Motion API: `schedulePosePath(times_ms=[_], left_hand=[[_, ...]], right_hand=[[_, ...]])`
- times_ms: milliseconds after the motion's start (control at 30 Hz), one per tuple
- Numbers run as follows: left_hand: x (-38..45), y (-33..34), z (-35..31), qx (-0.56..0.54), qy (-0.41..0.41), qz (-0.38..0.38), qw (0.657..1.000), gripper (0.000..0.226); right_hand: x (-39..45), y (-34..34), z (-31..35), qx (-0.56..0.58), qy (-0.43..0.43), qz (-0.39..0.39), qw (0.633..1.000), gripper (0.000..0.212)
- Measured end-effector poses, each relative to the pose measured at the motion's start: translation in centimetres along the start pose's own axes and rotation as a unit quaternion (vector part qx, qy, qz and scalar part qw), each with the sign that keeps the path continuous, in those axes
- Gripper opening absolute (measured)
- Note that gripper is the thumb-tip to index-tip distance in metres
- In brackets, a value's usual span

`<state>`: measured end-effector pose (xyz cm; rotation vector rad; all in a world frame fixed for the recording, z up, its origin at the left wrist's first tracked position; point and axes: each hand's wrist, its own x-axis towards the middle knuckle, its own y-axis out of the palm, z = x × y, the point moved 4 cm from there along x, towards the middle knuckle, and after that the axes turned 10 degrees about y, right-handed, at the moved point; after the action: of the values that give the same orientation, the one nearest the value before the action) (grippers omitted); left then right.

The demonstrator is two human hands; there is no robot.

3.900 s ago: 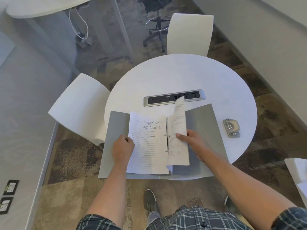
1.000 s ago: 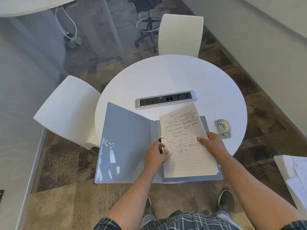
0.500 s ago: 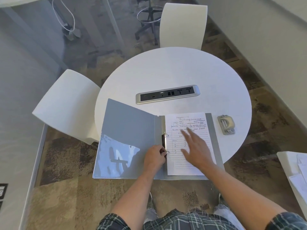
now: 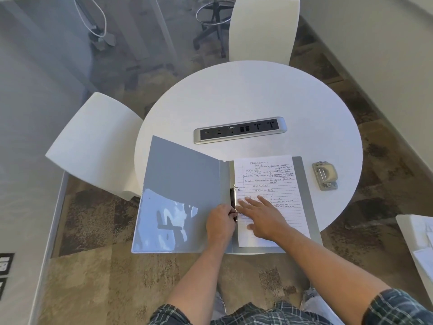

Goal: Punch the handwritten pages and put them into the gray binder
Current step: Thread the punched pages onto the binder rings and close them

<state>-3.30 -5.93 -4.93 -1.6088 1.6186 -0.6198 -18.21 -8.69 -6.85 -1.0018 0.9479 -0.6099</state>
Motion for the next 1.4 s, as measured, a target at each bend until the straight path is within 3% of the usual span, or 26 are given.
schedulePosePath(times_ms=[133,267,467,733,967,1100,1267,1400], left_hand=[[0.0,-0.4,0.0,-0.008,0.007,0.014,1.000,0.016],[1.5,-1.4,-0.2,-0.028,-0.086,0.003,0.996,0.014],[4.6,-0.8,-0.1,-0.019,-0.181,0.057,0.982,0.033],[4.9,-0.6,-1.1,0.003,-0.182,0.085,0.980,0.009],[3.9,-1.2,-2.8,0.074,-0.091,0.051,0.992,0.016],[3.9,-1.2,-1.4,-0.014,-0.108,0.018,0.994,0.014],[3.8,-1.4,0.0,-0.153,-0.122,0.007,0.981,0.040],[4.1,-1.0,0.4,-0.193,-0.101,0.029,0.976,0.014]], right_hand=[[0.5,0.2,-0.4,0.034,0.022,0.037,0.998,0.074],[0.4,0.7,-0.7,0.068,0.026,0.049,0.996,0.078],[0.2,1.4,-1.1,0.149,0.049,0.033,0.987,0.092],[0.2,1.5,-1.1,0.190,0.067,0.045,0.978,0.093],[0.4,1.7,-0.9,0.216,0.078,0.045,0.972,0.092],[0.4,1.4,-0.8,0.214,0.081,0.045,0.973,0.091],[0.2,1.6,-0.7,0.218,0.081,0.053,0.971,0.095],[0.1,1.6,-0.6,0.220,0.078,0.061,0.971,0.099]])
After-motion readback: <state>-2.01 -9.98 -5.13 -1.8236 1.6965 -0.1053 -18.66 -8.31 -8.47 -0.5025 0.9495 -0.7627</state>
